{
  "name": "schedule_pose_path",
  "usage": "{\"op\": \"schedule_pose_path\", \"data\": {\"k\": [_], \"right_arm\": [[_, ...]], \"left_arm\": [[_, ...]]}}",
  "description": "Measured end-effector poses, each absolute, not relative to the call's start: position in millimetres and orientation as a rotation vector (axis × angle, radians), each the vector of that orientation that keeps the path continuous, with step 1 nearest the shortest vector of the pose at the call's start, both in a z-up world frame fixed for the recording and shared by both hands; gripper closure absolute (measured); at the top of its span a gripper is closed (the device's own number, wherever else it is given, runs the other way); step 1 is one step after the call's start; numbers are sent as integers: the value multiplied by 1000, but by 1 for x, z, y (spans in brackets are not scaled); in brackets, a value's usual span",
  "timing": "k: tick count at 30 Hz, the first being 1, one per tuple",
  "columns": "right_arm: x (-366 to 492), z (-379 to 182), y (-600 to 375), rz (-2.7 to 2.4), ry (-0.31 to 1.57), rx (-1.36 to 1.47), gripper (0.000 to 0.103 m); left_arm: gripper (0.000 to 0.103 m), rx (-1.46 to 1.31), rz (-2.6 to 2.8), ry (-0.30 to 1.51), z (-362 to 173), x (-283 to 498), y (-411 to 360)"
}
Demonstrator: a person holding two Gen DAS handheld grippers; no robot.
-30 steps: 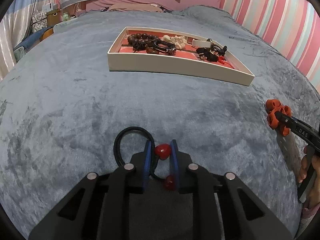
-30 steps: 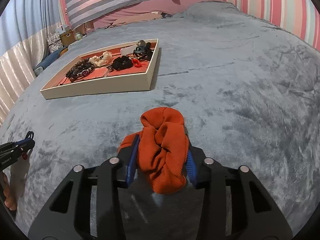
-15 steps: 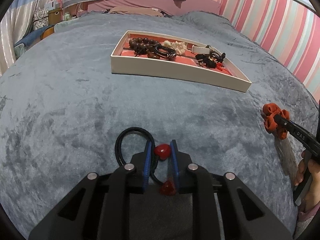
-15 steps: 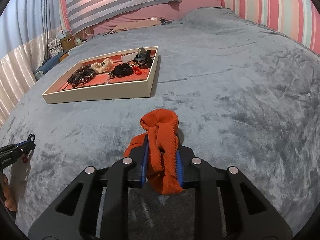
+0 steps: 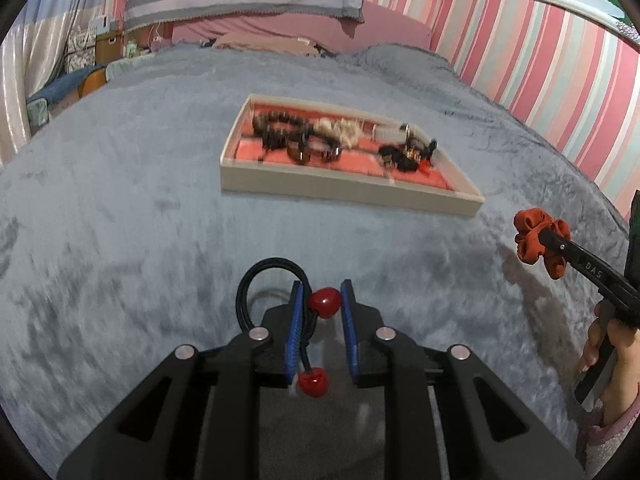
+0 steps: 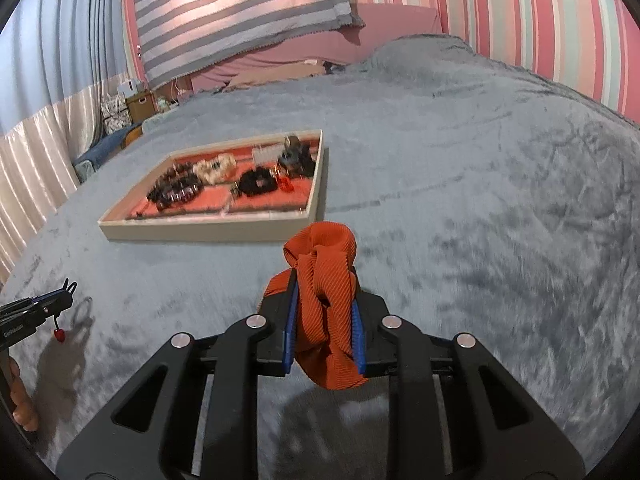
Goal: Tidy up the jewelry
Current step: 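Carry the hair tie and orange scrunchie into the tray and release both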
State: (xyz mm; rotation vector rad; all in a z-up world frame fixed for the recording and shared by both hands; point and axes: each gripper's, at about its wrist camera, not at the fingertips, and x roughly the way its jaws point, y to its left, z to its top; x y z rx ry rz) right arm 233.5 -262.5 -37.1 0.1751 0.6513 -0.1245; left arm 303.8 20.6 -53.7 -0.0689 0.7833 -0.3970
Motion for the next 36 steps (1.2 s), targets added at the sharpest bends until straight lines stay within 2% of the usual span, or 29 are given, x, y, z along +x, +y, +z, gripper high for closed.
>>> {"op": "schedule_pose_path", "data": {"k": [8,14,24,36], "right_arm": [[270,3,-253,-102,580,150,81],[309,16,-242,-74,569,163,81],[389,-12,-219,-84,620,136,81],[421,-57,-230,-119,688,124,81]], "left_arm": [[84,-47,-387,671,0,342,8],[84,-25,-367,642,13,385,-10],[84,56,-328,675,-21,459,-46],[84,90,-297,739,-73,501,-61]]}}
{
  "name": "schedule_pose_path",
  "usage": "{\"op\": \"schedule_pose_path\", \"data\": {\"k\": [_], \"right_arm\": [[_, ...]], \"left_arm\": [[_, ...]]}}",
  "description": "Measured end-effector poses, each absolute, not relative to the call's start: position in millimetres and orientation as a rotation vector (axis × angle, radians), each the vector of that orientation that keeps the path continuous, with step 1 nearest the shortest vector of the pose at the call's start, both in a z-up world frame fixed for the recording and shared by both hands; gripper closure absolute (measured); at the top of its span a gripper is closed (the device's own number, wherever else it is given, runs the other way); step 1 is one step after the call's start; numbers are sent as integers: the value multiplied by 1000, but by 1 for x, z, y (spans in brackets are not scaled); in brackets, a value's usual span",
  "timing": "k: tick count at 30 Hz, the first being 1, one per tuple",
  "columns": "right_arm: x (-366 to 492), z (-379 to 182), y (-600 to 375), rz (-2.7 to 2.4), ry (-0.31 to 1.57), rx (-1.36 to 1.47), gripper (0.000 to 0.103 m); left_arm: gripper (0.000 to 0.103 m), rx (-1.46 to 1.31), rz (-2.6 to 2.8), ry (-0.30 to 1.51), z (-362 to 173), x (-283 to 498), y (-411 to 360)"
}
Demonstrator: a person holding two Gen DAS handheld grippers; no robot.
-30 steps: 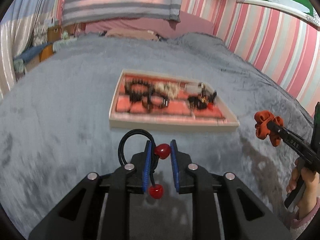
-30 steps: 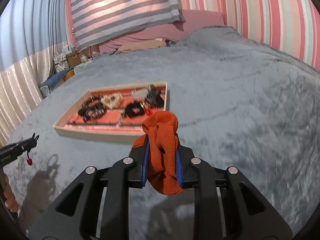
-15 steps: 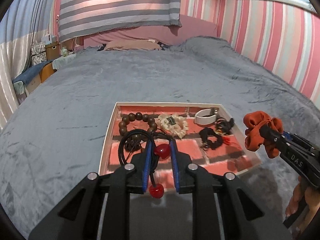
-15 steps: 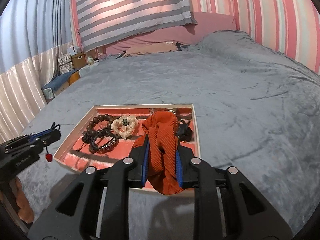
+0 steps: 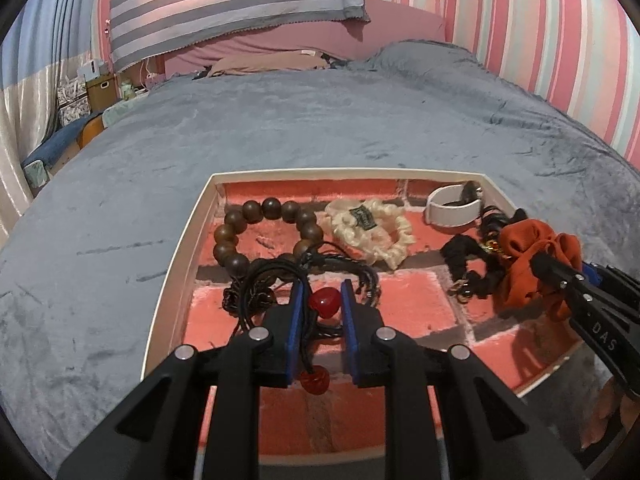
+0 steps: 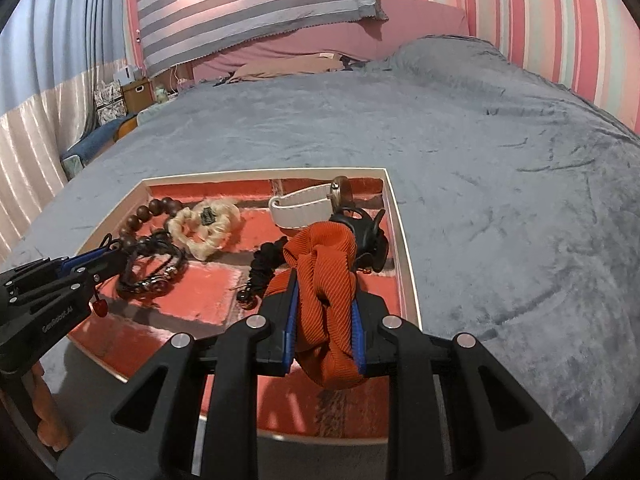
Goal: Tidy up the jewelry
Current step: 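Carry the hair tie and orange scrunchie into the tray and release both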
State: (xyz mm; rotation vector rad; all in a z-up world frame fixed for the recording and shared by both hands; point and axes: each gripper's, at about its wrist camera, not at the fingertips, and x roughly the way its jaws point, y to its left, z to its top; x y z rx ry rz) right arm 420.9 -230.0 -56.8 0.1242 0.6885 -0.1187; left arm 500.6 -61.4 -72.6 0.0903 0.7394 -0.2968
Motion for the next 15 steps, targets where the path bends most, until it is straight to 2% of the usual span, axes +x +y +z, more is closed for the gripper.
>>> {"op": "schedule_pose_path", "data": {"k": [4,5,6,7,8,10,12,13,14,15], "right_arm": [[426,-63,-230,-114,711,119,75],[426,-64,-229,-116,714,115,72],[425,-64,-228,-115,717,110,68],[425,-64,-228,-114,717,107,65],[424,-64,-227,-116,716,103,59],[421,-61,-227,-117,709,100,54],[418,-55,-226,-108,695,97,39],[416,-51,-226,-108,682,94,33],[414,-47,-225,-112,669,91,22],[411,-41,-226,-117,651,91,17]], "left_arm": [[82,91,-292,765,-80,506,-59],[79,90,-293,773,-81,507,-57],[74,84,-294,781,-83,507,-56],[56,81,-289,784,-82,508,-54],[42,78,-281,781,-82,507,-53],[41,80,-275,752,-76,501,-51],[39,75,-284,741,-69,495,-49],[35,71,-286,736,-65,493,-48],[34,63,-291,727,-61,490,-46],[34,61,-294,720,-57,487,-45]]}}
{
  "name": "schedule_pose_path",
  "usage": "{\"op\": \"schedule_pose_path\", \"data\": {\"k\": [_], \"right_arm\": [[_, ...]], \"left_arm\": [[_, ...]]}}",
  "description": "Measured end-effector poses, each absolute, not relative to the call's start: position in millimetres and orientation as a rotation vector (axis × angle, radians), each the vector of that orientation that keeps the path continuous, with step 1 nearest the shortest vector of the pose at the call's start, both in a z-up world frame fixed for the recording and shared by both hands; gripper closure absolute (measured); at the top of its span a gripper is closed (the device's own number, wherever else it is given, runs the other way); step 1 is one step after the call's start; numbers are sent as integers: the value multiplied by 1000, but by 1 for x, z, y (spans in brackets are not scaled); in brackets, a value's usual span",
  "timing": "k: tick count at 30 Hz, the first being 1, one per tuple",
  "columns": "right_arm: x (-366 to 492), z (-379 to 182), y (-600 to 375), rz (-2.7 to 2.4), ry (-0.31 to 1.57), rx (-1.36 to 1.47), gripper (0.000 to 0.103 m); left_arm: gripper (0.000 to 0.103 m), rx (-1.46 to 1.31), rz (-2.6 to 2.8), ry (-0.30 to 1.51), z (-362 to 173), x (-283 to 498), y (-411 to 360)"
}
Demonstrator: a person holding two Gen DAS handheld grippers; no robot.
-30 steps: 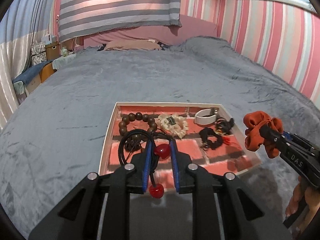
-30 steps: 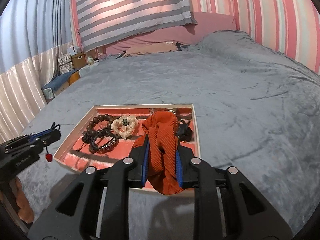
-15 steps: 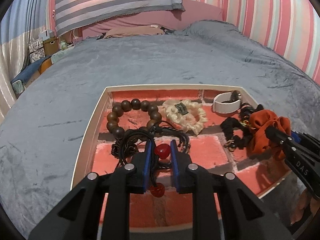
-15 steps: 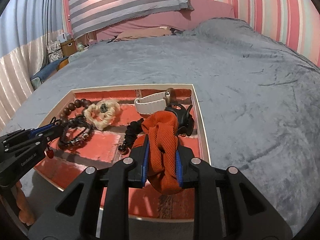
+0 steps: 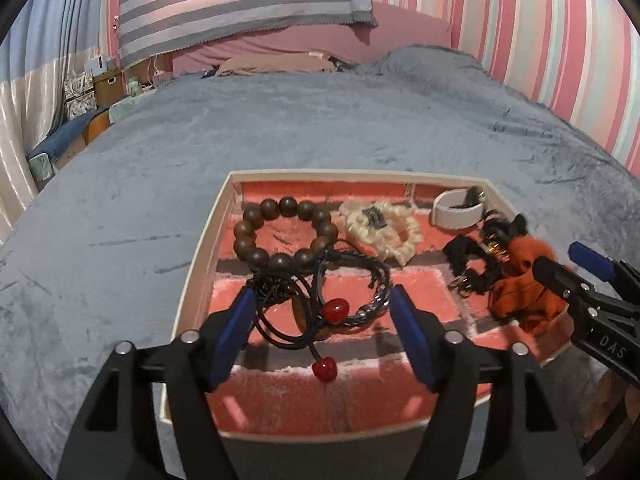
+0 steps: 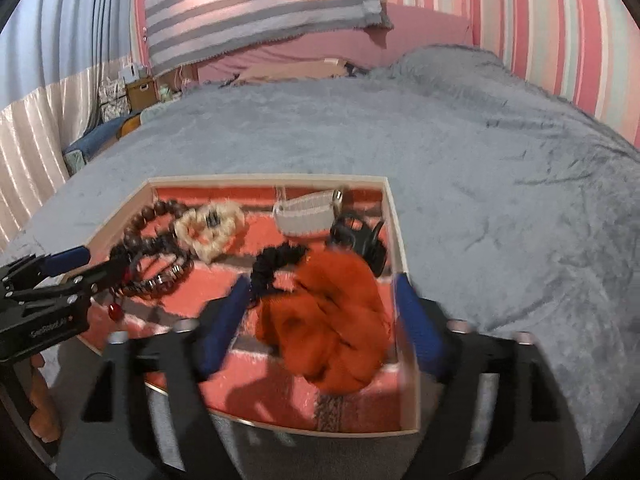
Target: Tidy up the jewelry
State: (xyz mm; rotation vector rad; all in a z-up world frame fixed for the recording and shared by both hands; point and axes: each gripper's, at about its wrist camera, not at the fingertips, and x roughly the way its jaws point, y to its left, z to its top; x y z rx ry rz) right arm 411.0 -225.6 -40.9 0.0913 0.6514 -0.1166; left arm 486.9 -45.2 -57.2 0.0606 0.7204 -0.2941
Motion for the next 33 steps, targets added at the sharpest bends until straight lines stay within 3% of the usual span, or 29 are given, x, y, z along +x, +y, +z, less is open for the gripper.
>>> {"op": "schedule_pose_path", "data": {"k": [4,11,33], "right_arm": [[400,-22,-227,-116,606,96,7],[372,-2,-222,-124,570,81,4],[219,11,-186,-173,450,71,4]], "left_arm": [[17,66,-275,666,-36,470,-37],[6,75,-258,590,-7,432,-19],[5,67,-133,437,0,259,13]]}}
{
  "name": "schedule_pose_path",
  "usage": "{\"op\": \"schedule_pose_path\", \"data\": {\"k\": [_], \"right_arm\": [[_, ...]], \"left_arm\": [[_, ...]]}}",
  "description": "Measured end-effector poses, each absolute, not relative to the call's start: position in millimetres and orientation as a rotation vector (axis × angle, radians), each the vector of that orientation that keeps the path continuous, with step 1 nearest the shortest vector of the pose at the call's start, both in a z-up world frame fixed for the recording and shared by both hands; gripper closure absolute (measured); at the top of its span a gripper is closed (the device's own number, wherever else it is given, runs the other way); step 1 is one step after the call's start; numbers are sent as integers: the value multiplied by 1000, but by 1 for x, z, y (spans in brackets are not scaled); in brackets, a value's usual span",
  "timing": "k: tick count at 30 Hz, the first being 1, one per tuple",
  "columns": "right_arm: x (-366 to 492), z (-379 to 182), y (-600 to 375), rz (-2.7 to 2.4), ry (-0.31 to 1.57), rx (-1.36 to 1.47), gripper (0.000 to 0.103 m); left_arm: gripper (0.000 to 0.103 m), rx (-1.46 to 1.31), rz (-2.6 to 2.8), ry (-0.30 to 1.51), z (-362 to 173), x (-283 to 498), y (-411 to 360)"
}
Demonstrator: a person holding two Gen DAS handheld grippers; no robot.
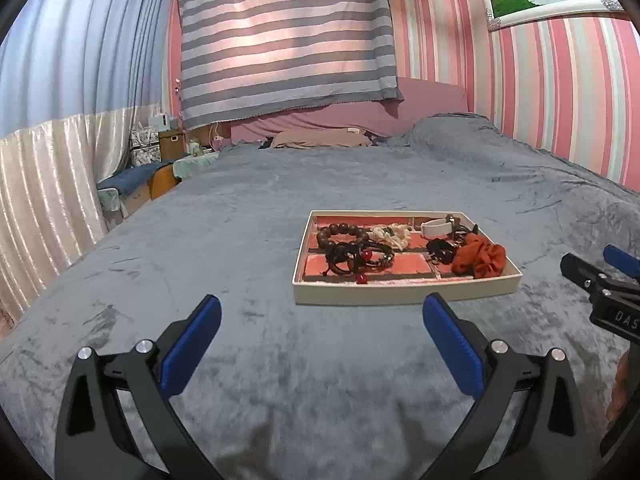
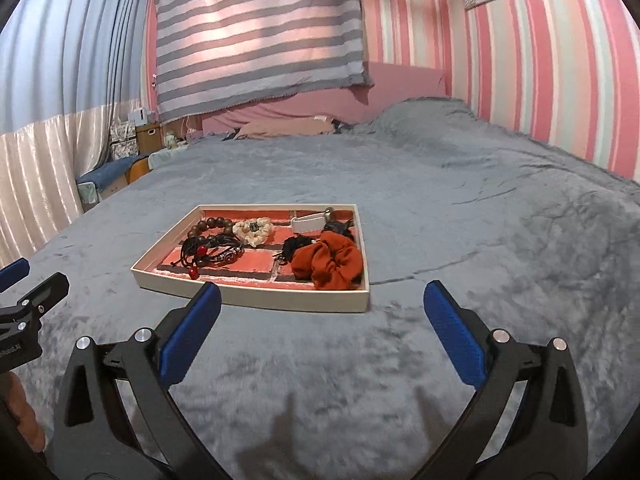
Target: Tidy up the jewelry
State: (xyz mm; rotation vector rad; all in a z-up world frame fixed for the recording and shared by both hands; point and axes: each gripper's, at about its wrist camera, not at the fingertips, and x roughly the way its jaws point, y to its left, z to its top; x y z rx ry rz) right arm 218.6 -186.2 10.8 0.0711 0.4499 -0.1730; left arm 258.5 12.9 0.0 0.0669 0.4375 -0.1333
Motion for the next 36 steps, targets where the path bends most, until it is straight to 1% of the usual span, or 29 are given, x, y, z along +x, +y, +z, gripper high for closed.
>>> {"op": "schedule_pose_path", "data": {"k": [7,14,21,36], "right_arm": [[164,12,-178,-198,410,53,4],[123,2,-169,-195,417,42,4],[100,2,-167,-181,406,57,4],[79,13,-171,-203,372,56,4]], "left_arm": [[5,64,-128,418,0,217,12],[5,51,-131,425,-7,182,14],[5,39,-136,419,-7,158,14],[5,49,-140,391,3,141,9]]}}
